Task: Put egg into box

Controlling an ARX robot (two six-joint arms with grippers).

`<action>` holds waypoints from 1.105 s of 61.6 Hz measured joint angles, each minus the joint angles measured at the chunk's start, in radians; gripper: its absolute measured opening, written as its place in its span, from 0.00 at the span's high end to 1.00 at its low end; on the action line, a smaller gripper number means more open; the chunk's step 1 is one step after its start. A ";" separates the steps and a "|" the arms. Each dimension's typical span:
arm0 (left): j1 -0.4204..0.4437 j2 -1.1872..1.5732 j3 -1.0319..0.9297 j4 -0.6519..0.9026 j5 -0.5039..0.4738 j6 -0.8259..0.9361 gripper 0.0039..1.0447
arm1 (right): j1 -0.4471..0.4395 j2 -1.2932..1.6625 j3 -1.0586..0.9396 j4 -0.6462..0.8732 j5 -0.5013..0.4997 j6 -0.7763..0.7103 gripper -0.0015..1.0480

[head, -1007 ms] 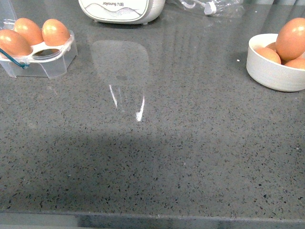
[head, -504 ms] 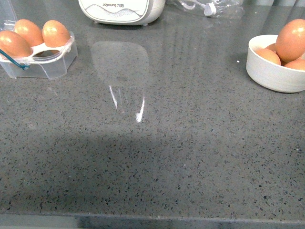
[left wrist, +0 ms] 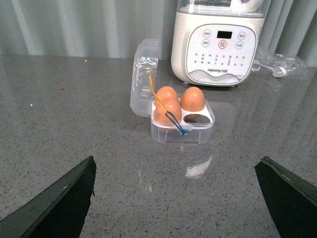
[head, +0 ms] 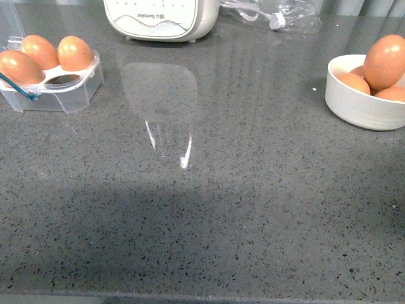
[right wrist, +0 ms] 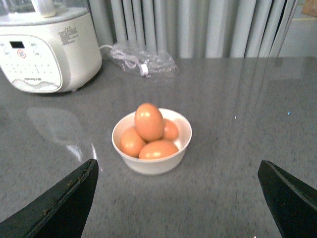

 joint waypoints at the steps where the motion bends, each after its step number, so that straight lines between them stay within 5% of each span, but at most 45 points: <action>1: 0.000 0.000 0.000 0.000 0.000 0.000 0.06 | 0.002 0.021 0.006 0.018 0.004 -0.002 0.07; 16: 0.000 0.000 0.000 0.000 0.000 0.000 0.06 | 0.019 0.521 0.229 0.261 0.056 -0.058 0.07; 41: 0.000 0.000 0.000 0.000 0.000 0.000 0.06 | 0.064 0.934 0.561 0.096 0.055 -0.013 0.07; 68: 0.000 0.000 0.000 0.000 0.000 0.000 0.06 | 0.071 1.051 0.590 0.036 0.013 0.049 0.07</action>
